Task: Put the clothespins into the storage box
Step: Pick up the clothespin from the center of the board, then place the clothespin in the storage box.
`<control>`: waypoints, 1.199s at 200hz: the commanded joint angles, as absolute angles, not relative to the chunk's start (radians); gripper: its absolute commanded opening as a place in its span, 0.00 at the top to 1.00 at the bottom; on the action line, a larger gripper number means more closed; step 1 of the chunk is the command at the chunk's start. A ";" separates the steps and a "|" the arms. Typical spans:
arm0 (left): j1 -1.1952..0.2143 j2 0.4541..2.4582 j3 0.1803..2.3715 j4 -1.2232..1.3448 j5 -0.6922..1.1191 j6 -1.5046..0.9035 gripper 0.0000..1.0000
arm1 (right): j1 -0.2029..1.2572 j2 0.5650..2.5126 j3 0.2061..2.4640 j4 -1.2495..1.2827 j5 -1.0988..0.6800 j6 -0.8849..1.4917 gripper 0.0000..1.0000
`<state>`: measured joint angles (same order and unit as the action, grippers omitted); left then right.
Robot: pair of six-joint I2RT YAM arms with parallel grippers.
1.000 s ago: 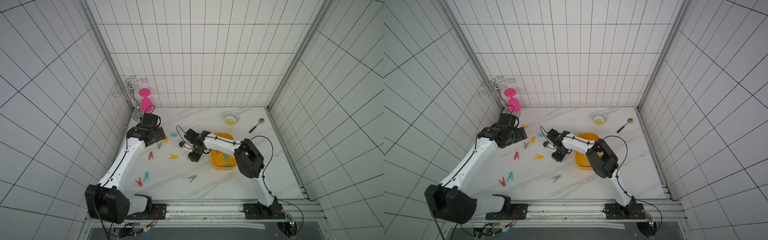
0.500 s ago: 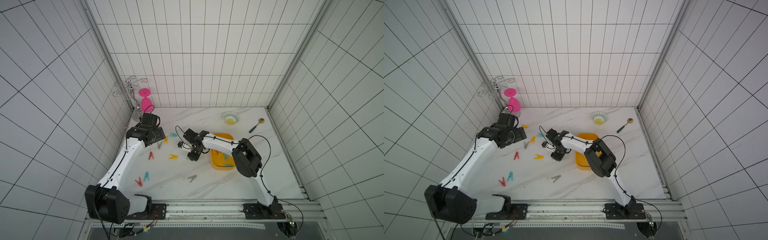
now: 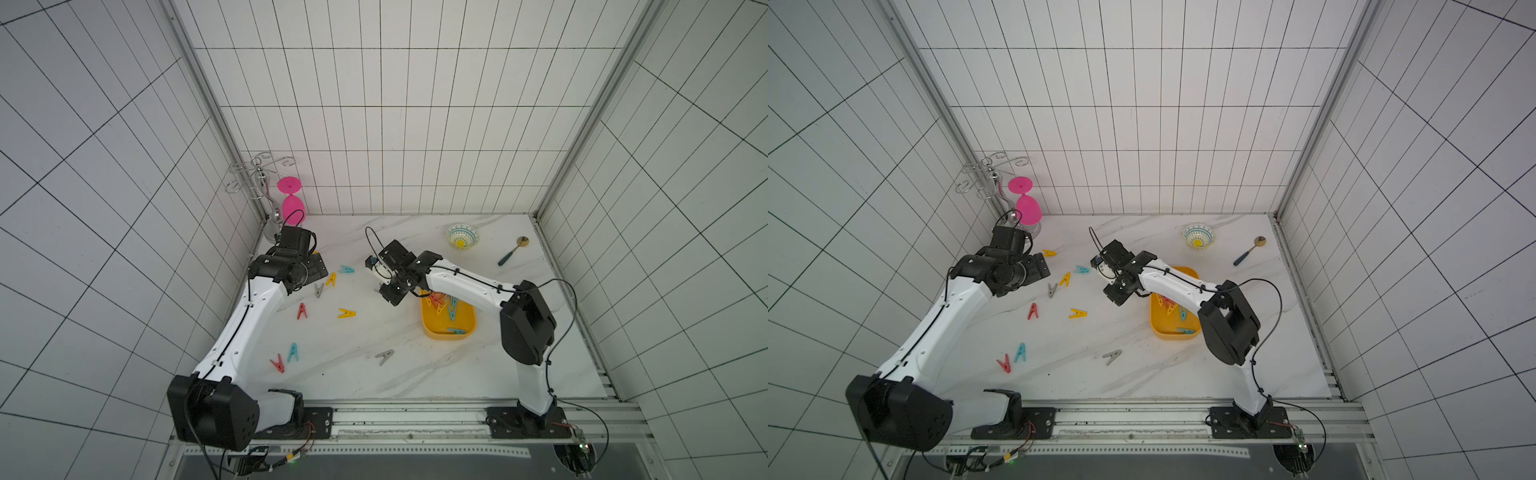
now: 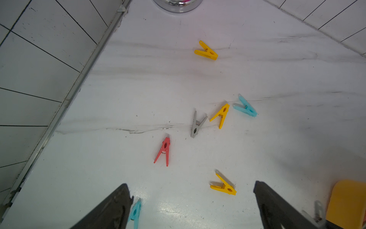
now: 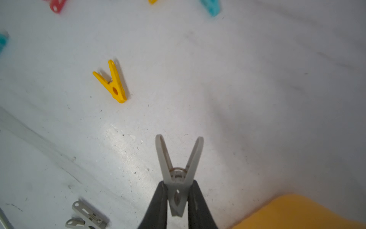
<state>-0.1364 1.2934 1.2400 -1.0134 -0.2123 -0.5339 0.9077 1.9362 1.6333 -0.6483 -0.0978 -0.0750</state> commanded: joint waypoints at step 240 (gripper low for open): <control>-0.133 1.305 1.253 -0.996 -0.140 -0.535 0.02 | 0.535 1.817 1.280 -0.610 0.144 0.278 0.66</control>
<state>-0.1356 1.3159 1.2392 -1.0000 -0.1356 -0.5346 0.5430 1.8328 1.2293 -0.5957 0.1459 0.2703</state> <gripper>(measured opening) 0.980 0.325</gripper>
